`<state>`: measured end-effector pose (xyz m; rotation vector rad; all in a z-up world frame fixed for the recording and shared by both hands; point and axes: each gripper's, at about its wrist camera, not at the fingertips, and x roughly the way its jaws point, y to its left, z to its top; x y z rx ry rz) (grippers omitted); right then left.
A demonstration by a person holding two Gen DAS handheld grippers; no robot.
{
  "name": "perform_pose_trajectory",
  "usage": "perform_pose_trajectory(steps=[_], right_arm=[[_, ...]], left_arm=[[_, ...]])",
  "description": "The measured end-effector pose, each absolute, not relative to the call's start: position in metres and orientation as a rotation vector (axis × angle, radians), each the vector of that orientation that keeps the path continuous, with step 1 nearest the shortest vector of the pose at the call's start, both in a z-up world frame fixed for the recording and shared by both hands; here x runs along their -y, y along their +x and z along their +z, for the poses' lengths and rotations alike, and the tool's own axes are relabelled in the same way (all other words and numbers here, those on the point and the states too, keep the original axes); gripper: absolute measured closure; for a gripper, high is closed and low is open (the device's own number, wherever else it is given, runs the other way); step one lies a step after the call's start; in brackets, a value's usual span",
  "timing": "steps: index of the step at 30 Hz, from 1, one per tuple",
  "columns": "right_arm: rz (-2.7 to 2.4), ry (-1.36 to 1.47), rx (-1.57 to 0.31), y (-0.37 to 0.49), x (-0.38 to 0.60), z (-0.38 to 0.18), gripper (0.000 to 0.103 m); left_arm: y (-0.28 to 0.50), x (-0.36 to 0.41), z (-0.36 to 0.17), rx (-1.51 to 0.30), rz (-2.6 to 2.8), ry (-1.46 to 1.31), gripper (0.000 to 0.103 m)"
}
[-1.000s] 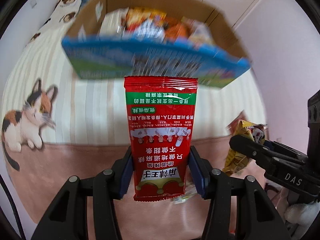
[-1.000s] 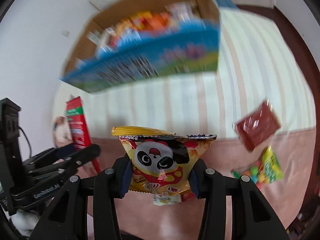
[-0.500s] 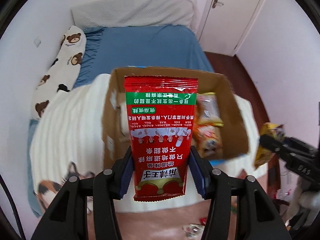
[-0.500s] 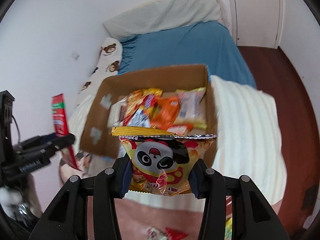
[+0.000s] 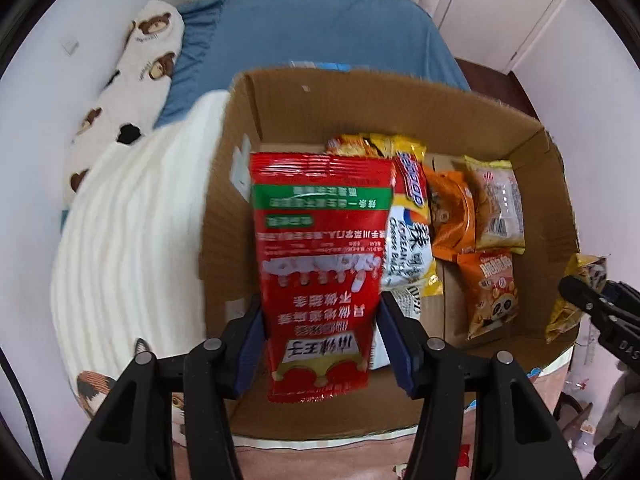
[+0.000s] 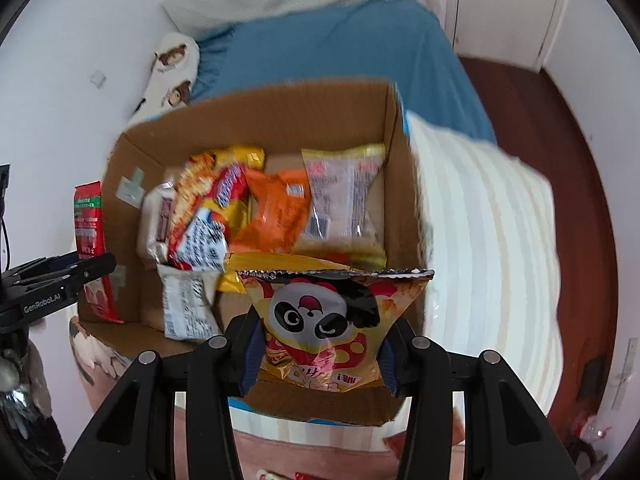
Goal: Organize snacks
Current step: 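Carry both packs over the cardboard box, then open both tools to drop the packs into the box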
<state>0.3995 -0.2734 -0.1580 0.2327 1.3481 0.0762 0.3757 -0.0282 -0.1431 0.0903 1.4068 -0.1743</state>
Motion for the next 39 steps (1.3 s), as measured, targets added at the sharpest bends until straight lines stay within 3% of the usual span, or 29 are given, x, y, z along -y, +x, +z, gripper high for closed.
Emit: perform_pose_trajectory(steps=[1,2,3,4,6,20,39], right_arm=[[0.068,0.23,-1.36,0.401,0.273,-0.164,0.045],[0.052,0.219,-1.369,0.401,0.274,-0.169,0.032],[0.046,0.215,-1.374,0.401,0.274,-0.171,0.017],[0.045,0.217,-1.377,0.401,0.274,-0.173,0.015],[0.048,0.237,-1.376,0.401,0.276,-0.176,0.015],[0.012,0.191,-1.337,0.391,0.265,-0.169,0.009],[-0.016,0.101,-1.047,0.304,0.248,-0.075,0.007]], left_arm=[[0.377,0.028,-0.146,-1.418,-0.176,0.075,0.05],[0.378,0.029,-0.149,-1.428,-0.179,0.062,0.048],[0.379,0.029,-0.15,-1.427,-0.183,0.055,0.038],[0.379,0.03,-0.15,-1.42,-0.184,0.055,0.023],[0.379,0.031,-0.149,-1.395,-0.171,0.063,0.012],[0.363,0.035,-0.132,-1.322,-0.162,0.061,0.007],[0.257,0.046,-0.055,-1.029,-0.117,0.1,0.007]])
